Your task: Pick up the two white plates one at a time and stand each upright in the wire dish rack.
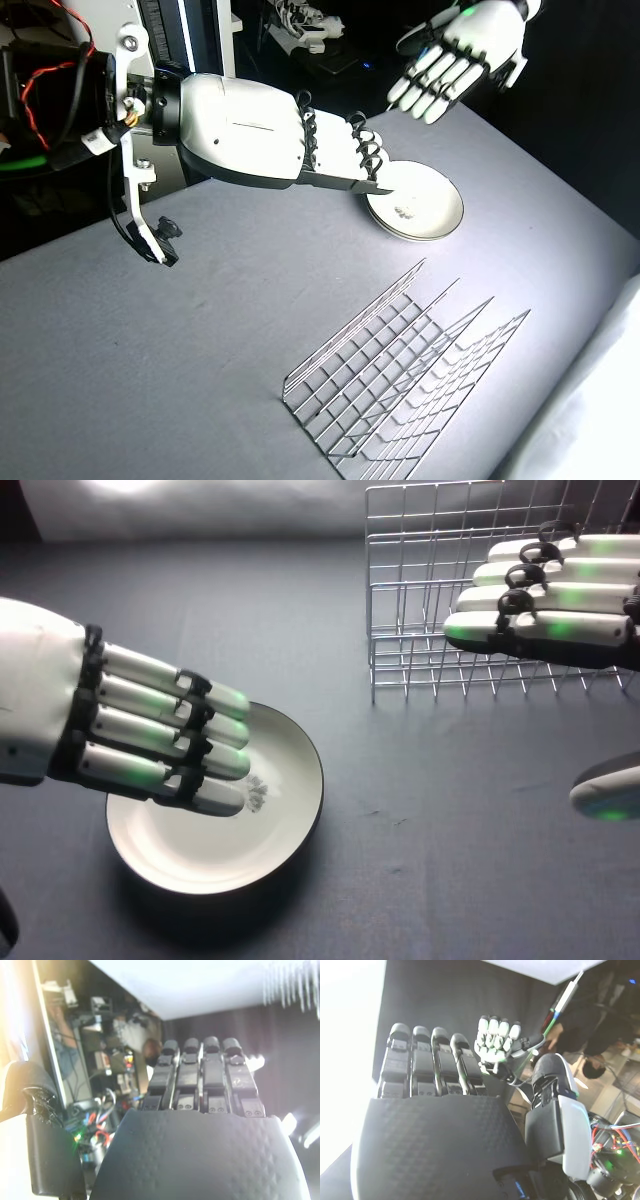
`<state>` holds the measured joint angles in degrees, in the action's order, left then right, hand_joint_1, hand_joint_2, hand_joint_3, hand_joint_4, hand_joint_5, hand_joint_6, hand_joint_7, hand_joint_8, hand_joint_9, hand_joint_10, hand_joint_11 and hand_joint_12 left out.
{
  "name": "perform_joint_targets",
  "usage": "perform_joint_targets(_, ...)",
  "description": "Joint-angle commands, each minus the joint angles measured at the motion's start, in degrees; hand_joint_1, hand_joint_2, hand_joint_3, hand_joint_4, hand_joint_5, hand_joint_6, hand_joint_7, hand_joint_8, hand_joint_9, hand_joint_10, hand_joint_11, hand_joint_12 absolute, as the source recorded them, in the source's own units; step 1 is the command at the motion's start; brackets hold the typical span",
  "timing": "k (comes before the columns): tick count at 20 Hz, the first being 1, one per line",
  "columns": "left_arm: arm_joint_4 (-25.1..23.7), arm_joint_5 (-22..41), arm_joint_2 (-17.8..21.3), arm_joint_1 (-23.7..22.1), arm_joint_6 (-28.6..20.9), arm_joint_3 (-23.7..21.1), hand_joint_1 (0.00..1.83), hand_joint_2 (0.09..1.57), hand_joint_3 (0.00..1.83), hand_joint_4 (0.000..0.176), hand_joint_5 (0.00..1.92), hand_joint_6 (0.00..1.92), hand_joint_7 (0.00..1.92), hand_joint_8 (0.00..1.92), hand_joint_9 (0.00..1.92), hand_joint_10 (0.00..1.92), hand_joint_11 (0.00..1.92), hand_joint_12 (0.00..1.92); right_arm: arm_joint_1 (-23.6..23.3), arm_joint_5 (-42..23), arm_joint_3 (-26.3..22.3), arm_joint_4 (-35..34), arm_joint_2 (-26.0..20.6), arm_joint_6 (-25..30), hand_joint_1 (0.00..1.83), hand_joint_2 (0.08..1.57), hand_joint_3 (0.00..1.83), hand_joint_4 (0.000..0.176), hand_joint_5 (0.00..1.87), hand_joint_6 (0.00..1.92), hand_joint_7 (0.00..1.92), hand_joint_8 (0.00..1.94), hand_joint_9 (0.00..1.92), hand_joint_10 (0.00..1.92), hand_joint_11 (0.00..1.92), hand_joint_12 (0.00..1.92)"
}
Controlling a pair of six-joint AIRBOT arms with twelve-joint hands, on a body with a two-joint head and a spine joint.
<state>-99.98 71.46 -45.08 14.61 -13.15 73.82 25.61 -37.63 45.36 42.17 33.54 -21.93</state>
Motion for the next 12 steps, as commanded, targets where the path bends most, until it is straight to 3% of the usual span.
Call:
perform_joint_targets(1,5.19,0.23,-0.33,1.25,0.24,0.85,0.0,0.99,0.01,0.0,0.0,0.0,0.0,0.0,0.0,0.0,0.0,0.0,-0.5,-5.94,0.59,-2.78,0.24,-0.19,0.15,1.17,0.0,0.0,0.0,0.0,0.0,0.0,0.0,0.0,0.0,0.0)
perform_joint_targets(6,8.08,-4.01,-3.98,9.31,4.88,3.91,0.0,1.0,0.01,0.0,0.0,0.0,0.0,0.0,0.0,0.0,0.0,0.0,-0.53,-11.4,4.66,2.23,2.88,-1.9,0.46,1.13,0.0,0.0,0.0,0.0,0.0,0.0,0.0,0.0,0.0,0.0)
perform_joint_targets(10,8.87,-5.61,-5.01,12.46,8.72,4.85,0.0,1.03,0.02,0.0,0.0,0.0,0.0,0.0,0.0,0.0,0.0,0.0,-0.65,-14.71,6.49,2.35,5.53,-3.67,0.48,1.03,0.0,0.0,0.0,0.0,0.0,0.0,0.0,0.0,0.0,0.0)
perform_joint_targets(12,8.88,-5.98,-5.6,13.76,10.29,5.68,0.0,1.01,0.01,0.0,0.0,0.0,0.0,0.0,0.0,0.0,0.0,0.0,-0.68,-14.78,6.59,2.35,6.17,-3.74,0.73,0.97,0.0,0.0,0.0,0.0,0.0,0.0,0.0,0.0,0.0,0.0)
